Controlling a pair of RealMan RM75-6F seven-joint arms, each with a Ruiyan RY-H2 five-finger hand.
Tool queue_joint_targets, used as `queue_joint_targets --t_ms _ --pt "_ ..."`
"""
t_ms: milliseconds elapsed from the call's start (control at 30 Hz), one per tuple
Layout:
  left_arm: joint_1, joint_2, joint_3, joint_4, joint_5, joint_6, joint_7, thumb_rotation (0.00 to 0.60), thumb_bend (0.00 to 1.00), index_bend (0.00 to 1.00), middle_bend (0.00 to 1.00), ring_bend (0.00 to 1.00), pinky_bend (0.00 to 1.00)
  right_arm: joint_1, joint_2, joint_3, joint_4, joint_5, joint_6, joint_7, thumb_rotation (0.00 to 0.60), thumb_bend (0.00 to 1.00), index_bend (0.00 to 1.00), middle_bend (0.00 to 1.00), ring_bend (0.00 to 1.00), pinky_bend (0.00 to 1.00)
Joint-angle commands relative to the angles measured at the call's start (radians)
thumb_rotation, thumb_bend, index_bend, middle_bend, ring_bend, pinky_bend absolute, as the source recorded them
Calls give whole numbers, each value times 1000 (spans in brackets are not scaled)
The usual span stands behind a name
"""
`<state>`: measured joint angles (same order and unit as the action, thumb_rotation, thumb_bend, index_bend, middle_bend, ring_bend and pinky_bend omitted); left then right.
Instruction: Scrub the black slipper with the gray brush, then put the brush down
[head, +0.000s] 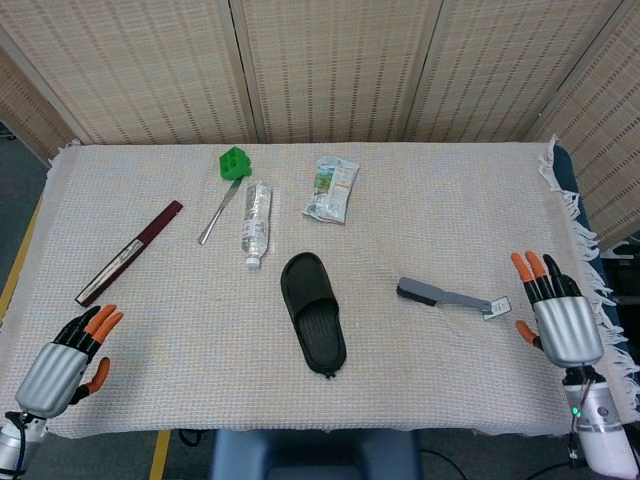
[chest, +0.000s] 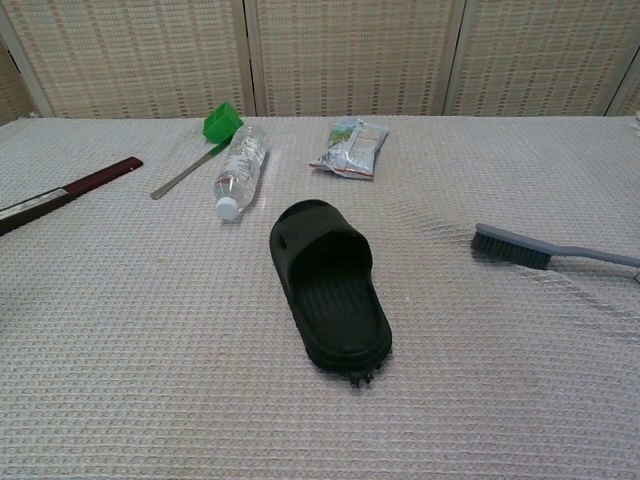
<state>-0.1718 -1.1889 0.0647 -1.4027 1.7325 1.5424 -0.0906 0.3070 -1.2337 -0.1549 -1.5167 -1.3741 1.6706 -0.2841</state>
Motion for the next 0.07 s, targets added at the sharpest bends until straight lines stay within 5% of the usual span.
queue_joint_targets --t_ms 33,67 --pt "3 1 -4 -1 -5 5 0 600 588 0 0 0 61 -89 -45 -25 76 -90 58 100 600 90 0 0 0 242" --pt "4 2 -5 0 -6 8 -2 600 587 0 0 0 59 -94 -39 -19 73 -94 60 107 600 90 0 0 0 242"
